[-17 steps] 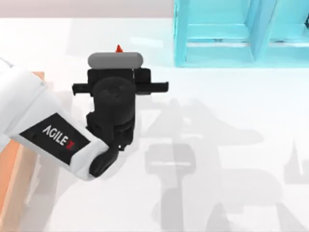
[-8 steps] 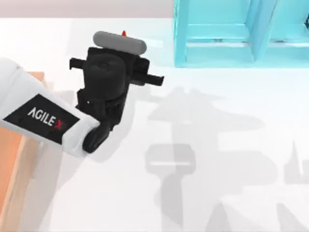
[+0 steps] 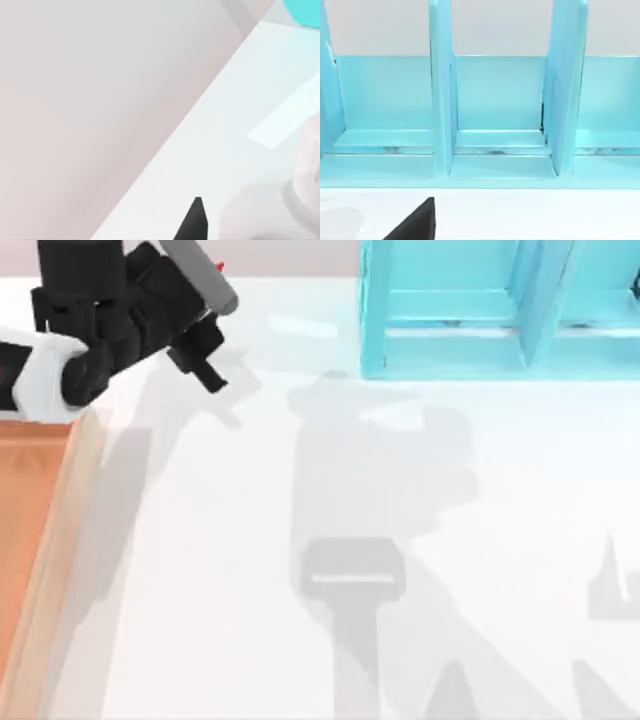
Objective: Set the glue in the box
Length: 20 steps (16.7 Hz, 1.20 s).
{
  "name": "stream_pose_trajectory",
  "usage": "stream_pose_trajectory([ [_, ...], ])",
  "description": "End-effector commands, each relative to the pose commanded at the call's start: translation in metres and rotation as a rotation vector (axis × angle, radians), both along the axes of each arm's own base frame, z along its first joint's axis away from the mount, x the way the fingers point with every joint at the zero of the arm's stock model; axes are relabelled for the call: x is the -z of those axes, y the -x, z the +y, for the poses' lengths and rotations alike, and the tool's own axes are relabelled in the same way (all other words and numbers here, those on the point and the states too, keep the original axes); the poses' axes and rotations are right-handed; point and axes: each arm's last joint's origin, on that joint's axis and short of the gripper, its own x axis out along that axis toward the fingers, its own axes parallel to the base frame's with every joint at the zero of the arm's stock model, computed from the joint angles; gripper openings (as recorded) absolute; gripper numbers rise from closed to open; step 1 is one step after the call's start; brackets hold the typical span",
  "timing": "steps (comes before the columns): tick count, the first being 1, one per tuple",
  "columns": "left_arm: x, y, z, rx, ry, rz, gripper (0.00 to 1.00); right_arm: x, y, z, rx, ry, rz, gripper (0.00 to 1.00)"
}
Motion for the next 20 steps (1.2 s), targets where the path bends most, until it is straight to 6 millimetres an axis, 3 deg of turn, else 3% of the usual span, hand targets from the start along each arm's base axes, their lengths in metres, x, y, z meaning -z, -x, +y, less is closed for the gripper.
stream_pose_trajectory([
  [4,-0.013,-0.011,0.081,0.26,-0.175,0.064,0.0,0.0,0.0,0.0,0.0,0.0,0.0,1.0],
  [8,-0.008,0.01,0.168,0.467,-0.181,0.128,0.0,0.0,0.0,0.0,0.0,0.0,0.0,1.0],
  [11,0.006,0.045,0.226,0.545,-0.073,0.157,0.0,0.0,0.0,0.0,0.0,0.0,0.0,1.0],
  [14,0.023,0.09,0.27,0.542,0.091,0.163,0.0,0.0,0.0,0.0,0.0,0.0,0.0,1.0],
  [17,0.036,0.135,0.299,0.476,0.268,0.154,0.0,0.0,0.0,0.0,0.0,0.0,0.0,1.0],
  [20,0.048,0.176,0.316,0.38,0.439,0.148,0.0,0.0,0.0,0.0,0.0,0.0,0.0,1.0],
])
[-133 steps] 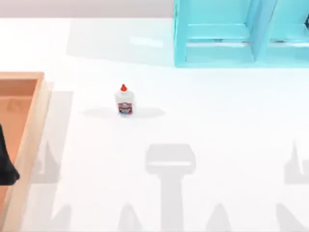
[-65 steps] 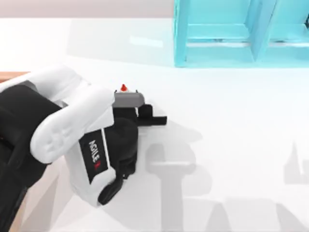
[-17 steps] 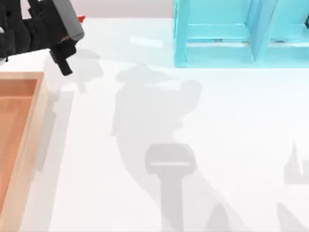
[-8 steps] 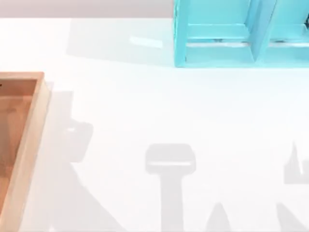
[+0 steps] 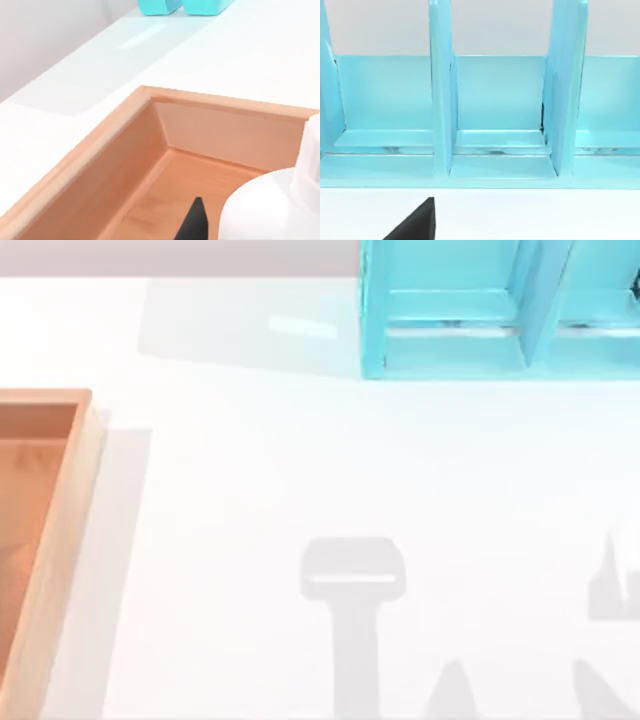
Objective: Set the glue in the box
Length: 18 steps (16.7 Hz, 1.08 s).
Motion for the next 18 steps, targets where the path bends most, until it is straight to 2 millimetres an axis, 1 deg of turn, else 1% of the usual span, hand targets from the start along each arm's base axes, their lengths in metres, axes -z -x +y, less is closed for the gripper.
stream_pose_trajectory([
  [3,0.009,0.032,0.009,-0.095,0.135,0.046,0.0,0.0,0.0,0.0,0.0,0.0,0.0,1.0],
  [6,0.015,0.05,0.012,-0.158,0.225,0.078,0.0,0.0,0.0,0.0,0.0,0.0,0.0,1.0],
  [8,0.016,0.055,0.013,-0.175,0.249,0.086,0.0,0.0,0.0,0.0,0.0,0.0,0.0,1.0],
  [12,0.016,0.055,0.013,-0.175,0.249,0.086,0.0,0.0,0.0,0.0,0.0,0.0,0.0,1.0],
  [14,0.016,0.054,0.013,-0.17,0.242,0.082,0.0,0.0,0.0,0.0,0.0,0.0,0.0,1.0],
  [18,0.018,0.058,0.015,-0.186,0.206,0.084,0.0,0.0,0.0,0.0,0.0,0.0,0.0,1.0],
])
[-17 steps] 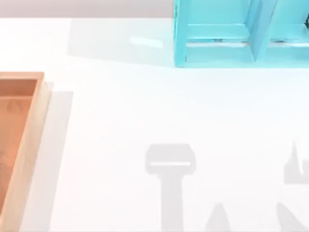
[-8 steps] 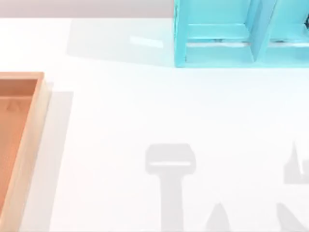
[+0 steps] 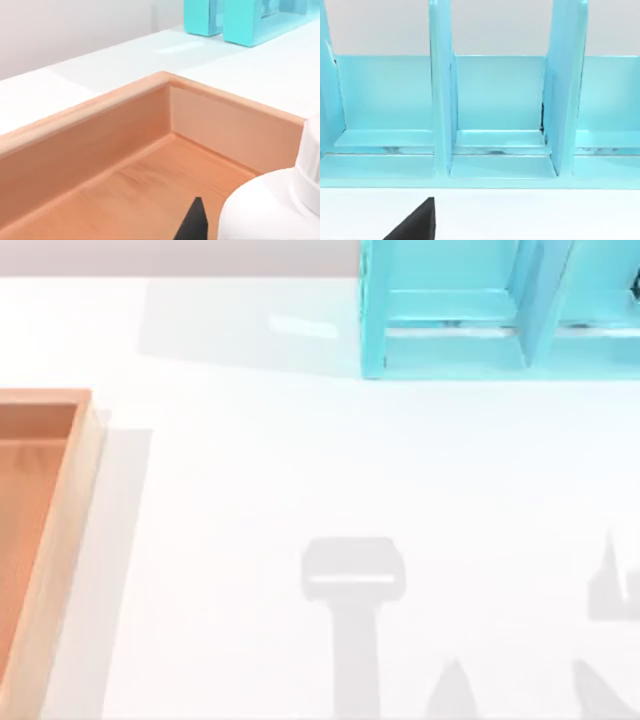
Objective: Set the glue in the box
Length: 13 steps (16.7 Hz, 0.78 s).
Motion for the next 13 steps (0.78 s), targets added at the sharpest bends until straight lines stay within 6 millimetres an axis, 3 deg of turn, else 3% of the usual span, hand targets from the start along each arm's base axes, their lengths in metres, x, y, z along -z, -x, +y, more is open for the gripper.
stream_pose_trajectory([
  [7,0.006,-0.007,0.007,-0.055,-0.185,-0.034,0.0,0.0,0.0,0.0,0.0,0.0,0.0,1.0],
  [13,0.014,-0.029,-0.015,-0.057,-0.106,-0.028,0.0,0.0,0.0,0.0,0.0,0.0,0.0,1.0],
])
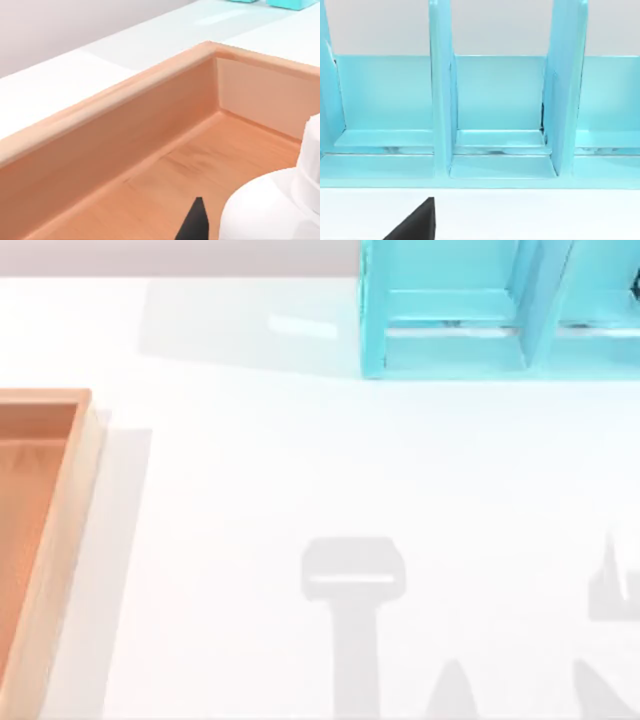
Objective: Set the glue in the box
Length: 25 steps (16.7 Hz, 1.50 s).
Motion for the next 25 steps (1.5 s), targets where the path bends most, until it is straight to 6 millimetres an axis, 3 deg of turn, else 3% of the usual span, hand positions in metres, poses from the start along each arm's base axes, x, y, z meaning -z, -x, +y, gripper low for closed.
stream_pose_trajectory([
  [6,0.006,-0.016,-0.029,0.064,0.131,0.022,0.0,0.0,0.0,0.0,0.0,0.0,0.0,1.0],
  [12,0.007,-0.016,-0.031,0.066,0.15,0.024,0.0,0.0,0.0,0.0,0.0,0.0,0.0,1.0],
  [25,0.007,-0.016,-0.031,0.066,0.15,0.024,0.98,0.0,0.0,0.0,0.0,0.0,0.0,1.0],
])
